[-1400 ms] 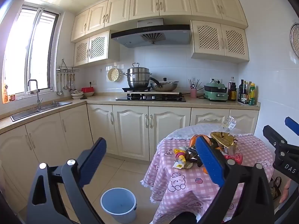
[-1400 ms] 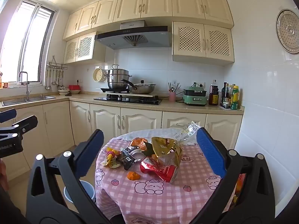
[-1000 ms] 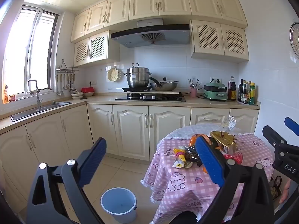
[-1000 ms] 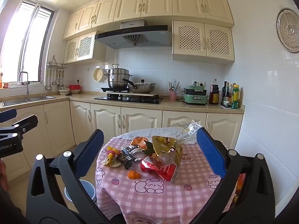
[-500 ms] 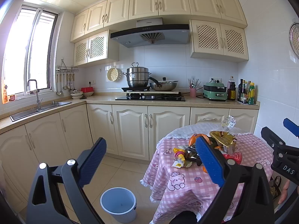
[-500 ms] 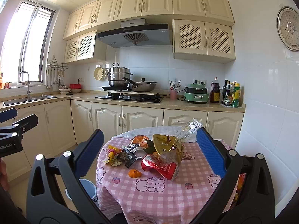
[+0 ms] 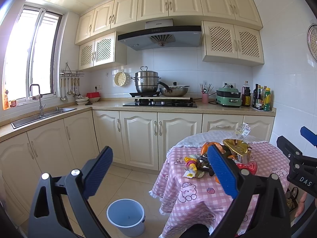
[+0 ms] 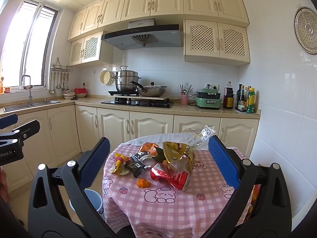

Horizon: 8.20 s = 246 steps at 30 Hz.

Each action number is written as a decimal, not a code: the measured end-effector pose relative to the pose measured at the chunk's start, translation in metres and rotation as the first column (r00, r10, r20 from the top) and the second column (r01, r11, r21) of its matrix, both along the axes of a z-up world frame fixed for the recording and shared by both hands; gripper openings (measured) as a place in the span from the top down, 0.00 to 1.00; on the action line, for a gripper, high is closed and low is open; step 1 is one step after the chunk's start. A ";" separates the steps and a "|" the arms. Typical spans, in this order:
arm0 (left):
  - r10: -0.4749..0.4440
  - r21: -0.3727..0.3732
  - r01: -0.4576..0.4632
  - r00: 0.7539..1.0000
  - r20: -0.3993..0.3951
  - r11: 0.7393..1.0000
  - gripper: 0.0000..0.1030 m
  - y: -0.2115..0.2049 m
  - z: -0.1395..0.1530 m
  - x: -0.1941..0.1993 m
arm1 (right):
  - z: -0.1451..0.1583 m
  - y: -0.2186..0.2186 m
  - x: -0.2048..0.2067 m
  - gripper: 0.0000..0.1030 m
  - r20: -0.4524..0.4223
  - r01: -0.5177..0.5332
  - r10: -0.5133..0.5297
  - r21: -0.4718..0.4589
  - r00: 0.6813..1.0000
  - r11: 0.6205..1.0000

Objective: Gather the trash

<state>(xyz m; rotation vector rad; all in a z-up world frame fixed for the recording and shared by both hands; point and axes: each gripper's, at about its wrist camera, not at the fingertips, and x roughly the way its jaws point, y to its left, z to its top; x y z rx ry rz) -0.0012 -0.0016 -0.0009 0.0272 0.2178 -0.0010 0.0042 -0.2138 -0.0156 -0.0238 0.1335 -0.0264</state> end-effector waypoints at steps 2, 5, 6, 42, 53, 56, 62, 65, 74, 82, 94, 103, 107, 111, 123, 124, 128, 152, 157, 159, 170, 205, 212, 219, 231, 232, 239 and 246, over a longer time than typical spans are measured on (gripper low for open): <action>0.000 0.000 0.000 1.000 0.000 1.000 0.08 0.000 0.000 0.000 | -0.004 -0.001 -0.002 0.06 0.000 -0.002 0.002 0.002 1.000 1.000; -0.001 -0.001 0.001 1.000 0.000 1.000 0.08 0.000 0.000 0.000 | -0.005 0.000 -0.001 0.06 -0.002 -0.002 0.002 0.001 1.000 1.000; -0.001 -0.001 0.001 1.000 0.000 1.000 0.08 0.000 0.000 0.000 | -0.004 -0.002 -0.002 0.06 -0.002 -0.002 0.002 0.002 1.000 1.000; -0.001 0.002 0.001 1.000 -0.007 1.000 0.08 0.008 -0.012 0.001 | -0.009 -0.001 -0.001 0.06 -0.025 -0.009 0.009 0.012 1.000 1.000; 0.005 0.005 -0.005 1.000 -0.018 1.000 0.08 0.009 -0.022 0.005 | -0.011 0.001 -0.002 0.06 -0.035 -0.011 0.012 0.017 0.999 1.000; 0.008 0.008 -0.008 1.000 -0.025 1.000 0.08 0.008 -0.023 0.008 | -0.011 0.001 -0.001 0.06 -0.040 -0.013 0.014 0.023 0.999 1.000; 0.010 0.018 -0.009 0.999 -0.045 1.000 0.08 0.005 -0.023 0.013 | -0.014 -0.002 0.004 0.06 -0.070 -0.043 0.047 0.061 0.996 0.997; 0.014 0.028 -0.012 0.998 -0.064 1.000 0.08 0.002 -0.025 0.019 | -0.016 -0.006 0.011 0.06 -0.093 -0.060 0.068 0.087 0.993 0.994; 0.017 0.050 -0.010 0.990 -0.139 0.999 0.09 -0.006 -0.045 0.046 | -0.038 -0.022 0.040 0.06 -0.195 -0.047 0.072 0.134 0.978 0.990; -0.079 0.035 0.094 0.949 -0.305 0.995 0.08 -0.023 -0.089 0.092 | -0.072 -0.053 0.069 0.06 -0.301 0.043 0.005 0.156 0.954 0.987; -0.261 -0.108 0.238 0.844 -0.469 0.965 0.09 -0.060 -0.149 0.156 | -0.112 -0.097 0.095 0.06 -0.390 0.155 -0.073 0.182 0.918 0.971; -0.243 -0.088 0.231 0.832 -0.498 0.969 0.36 -0.063 -0.153 0.197 | -0.118 -0.093 0.101 0.06 -0.398 0.132 -0.052 0.178 0.916 0.975; -0.257 -0.113 0.232 0.825 -0.504 0.966 0.39 -0.055 -0.156 0.193 | -0.126 -0.066 0.107 0.06 -0.423 0.062 0.025 0.192 0.906 0.980; -0.252 -0.114 0.225 0.826 -0.505 0.968 0.39 -0.044 -0.162 0.182 | -0.134 -0.037 0.118 0.06 -0.458 0.008 0.079 0.184 0.885 0.983; -0.228 -0.141 0.182 0.849 -0.477 0.973 0.38 -0.005 -0.156 0.186 | -0.139 0.021 0.185 0.22 -0.607 -0.026 0.069 0.079 0.791 0.997; -0.231 -0.140 0.186 0.847 -0.479 0.972 0.38 -0.005 -0.157 0.187 | -0.140 0.023 0.187 0.29 -0.608 -0.028 0.058 0.059 0.792 0.998; -0.258 -0.154 0.209 0.841 -0.475 0.966 0.38 -0.006 -0.158 0.195 | -0.137 0.023 0.191 0.62 -0.599 -0.053 0.081 0.064 0.797 0.997; -0.367 -0.252 0.278 0.812 -0.453 0.927 0.86 -0.041 -0.163 0.250 | -0.131 0.006 0.175 0.63 -0.490 -0.071 0.149 0.174 0.859 0.982; -0.371 -0.271 0.282 0.850 -0.375 0.920 0.87 -0.027 -0.147 0.226 | -0.124 0.011 0.168 0.63 -0.463 -0.091 0.167 0.183 0.870 0.979; -0.373 -0.286 0.282 0.861 -0.345 0.916 0.87 -0.020 -0.141 0.215 | -0.121 0.018 0.167 0.63 -0.453 -0.107 0.182 0.186 0.873 0.977; -0.344 -0.318 0.243 0.884 -0.317 0.917 0.88 0.025 -0.144 0.181 | -0.116 0.062 0.172 0.63 -0.442 -0.202 0.263 0.180 0.858 0.963; -0.053 -0.434 -0.301 0.769 -0.638 0.849 0.46 0.290 -0.391 0.329 | -0.317 0.337 0.373 0.62 -0.693 -0.375 0.432 0.246 0.577 0.894; 0.034 -0.381 -0.395 0.731 -0.682 0.836 0.46 0.311 -0.403 0.322 | -0.343 0.360 0.384 0.62 -0.724 -0.365 0.442 0.276 0.530 0.889; 0.079 -0.375 -0.451 0.718 -0.692 0.810 0.42 0.329 -0.404 0.312 | -0.347 0.377 0.393 0.62 -0.724 -0.361 0.463 0.308 0.512 0.880; 0.082 -0.387 -0.457 0.724 -0.685 0.801 0.39 0.331 -0.398 0.302 | -0.317 0.380 0.388 0.46 -0.670 -0.376 0.476 0.303 0.570 0.876; 0.076 -0.399 -0.455 0.730 -0.679 0.796 0.39 0.331 -0.396 0.300 | -0.314 0.379 0.385 0.46 -0.670 -0.377 0.474 0.298 0.572 0.877; 0.081 -0.423 -0.426 0.775 -0.627 0.799 0.38 0.313 -0.356 0.272 | -0.273 0.344 0.352 0.46 -0.638 -0.379 0.420 0.210 0.646 0.901; 0.022 -0.445 -0.307 0.842 -0.540 0.841 0.35 0.256 -0.287 0.237 | -0.201 0.283 0.295 0.46 -0.540 -0.359 0.374 0.137 0.754 0.923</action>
